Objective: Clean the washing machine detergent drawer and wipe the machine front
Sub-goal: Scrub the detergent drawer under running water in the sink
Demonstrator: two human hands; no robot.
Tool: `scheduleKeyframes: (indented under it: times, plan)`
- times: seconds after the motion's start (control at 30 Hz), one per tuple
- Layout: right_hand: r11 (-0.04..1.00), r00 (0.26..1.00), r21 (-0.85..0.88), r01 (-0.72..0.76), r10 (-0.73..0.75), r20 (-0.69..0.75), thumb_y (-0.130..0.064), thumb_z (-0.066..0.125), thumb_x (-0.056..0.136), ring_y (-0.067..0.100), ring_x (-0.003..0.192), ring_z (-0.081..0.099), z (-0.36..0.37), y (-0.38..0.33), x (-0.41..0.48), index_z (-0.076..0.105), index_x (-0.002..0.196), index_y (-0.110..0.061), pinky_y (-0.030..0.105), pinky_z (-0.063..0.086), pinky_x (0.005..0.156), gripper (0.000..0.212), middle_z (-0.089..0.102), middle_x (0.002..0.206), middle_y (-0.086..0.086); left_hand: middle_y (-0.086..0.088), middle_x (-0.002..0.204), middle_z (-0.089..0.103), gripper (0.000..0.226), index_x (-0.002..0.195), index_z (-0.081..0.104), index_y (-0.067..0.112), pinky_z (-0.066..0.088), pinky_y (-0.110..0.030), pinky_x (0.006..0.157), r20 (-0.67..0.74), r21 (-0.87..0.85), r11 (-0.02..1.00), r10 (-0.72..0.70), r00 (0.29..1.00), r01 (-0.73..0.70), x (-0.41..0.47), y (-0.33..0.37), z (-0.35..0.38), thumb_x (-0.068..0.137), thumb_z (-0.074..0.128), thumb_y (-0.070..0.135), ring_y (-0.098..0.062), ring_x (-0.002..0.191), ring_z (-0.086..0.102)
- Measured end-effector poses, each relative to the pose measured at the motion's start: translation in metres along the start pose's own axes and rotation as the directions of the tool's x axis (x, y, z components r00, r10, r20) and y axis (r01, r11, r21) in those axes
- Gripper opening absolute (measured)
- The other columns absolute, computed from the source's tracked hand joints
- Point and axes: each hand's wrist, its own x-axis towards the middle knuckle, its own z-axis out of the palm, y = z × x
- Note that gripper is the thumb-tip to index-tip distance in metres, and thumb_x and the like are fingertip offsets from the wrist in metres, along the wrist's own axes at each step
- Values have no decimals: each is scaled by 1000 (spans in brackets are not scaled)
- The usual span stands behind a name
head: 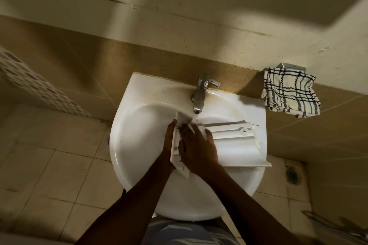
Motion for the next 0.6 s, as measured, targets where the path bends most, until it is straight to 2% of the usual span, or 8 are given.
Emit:
scheduleKeyframes:
  times: [0.1,0.17,0.27,0.3,0.37,0.43,0.53,0.6]
  plan:
    - [995,996,53,81,-79,-47,-40,24,99,22,145,32,8,-11,-52,46,145,-21,51,27,116,54,44,151,-3,-13,89,71,61,101,75,5,58,-28,67,124,-3,990,-141,982,143,-3,12,-1,97,36,52,-21,74,69]
    - [990,995,116,80,-71,-76,-44,20,100,16,148,24,0,-5,-68,47,143,-28,46,17,117,54,42,151,-10,-15,88,71,68,101,78,7,57,-30,61,70,-17,983,-183,981,184,-1,14,-4,94,36,60,-23,68,69]
    - [980,977,192,-41,80,-198,-46,18,98,13,147,26,-17,16,-58,50,140,-27,40,15,116,56,47,148,-8,-19,114,66,73,133,61,3,55,-41,84,62,-28,983,-181,982,183,-5,16,-7,97,37,63,-30,94,67]
    - [978,962,185,-94,138,-236,-45,19,97,15,145,30,-20,27,-49,51,139,-25,39,20,114,57,50,146,-3,-19,114,67,65,126,67,6,54,-41,86,30,0,986,-166,986,166,-8,18,-8,98,40,58,-30,96,68]
    - [976,946,99,-194,213,-243,-43,21,94,21,141,38,-21,50,-28,53,137,-23,41,31,110,58,56,141,2,-14,95,72,42,102,75,12,58,-35,70,-64,89,989,-109,992,115,-11,25,-14,97,48,45,-26,78,71]
    - [967,957,-7,-256,252,-147,-41,24,94,24,132,47,-19,63,-6,56,134,-24,39,35,104,53,59,134,3,-11,78,72,32,99,68,11,57,-30,56,-79,132,987,-84,993,94,-20,36,-18,93,54,39,-23,62,69]
    - [976,976,-11,-216,216,-39,-33,32,101,33,107,60,-10,46,25,60,121,-15,37,43,89,38,61,122,9,-12,69,73,28,98,66,6,56,-29,47,-178,240,969,-12,984,55,-31,49,-23,97,54,31,-23,52,68]
    - [982,990,129,-137,139,-8,-28,36,103,32,100,63,-7,21,37,64,111,-13,38,49,85,33,64,113,11,-18,73,73,29,99,68,2,57,-32,47,-234,292,956,36,971,34,-38,55,-28,97,56,28,-26,53,68]
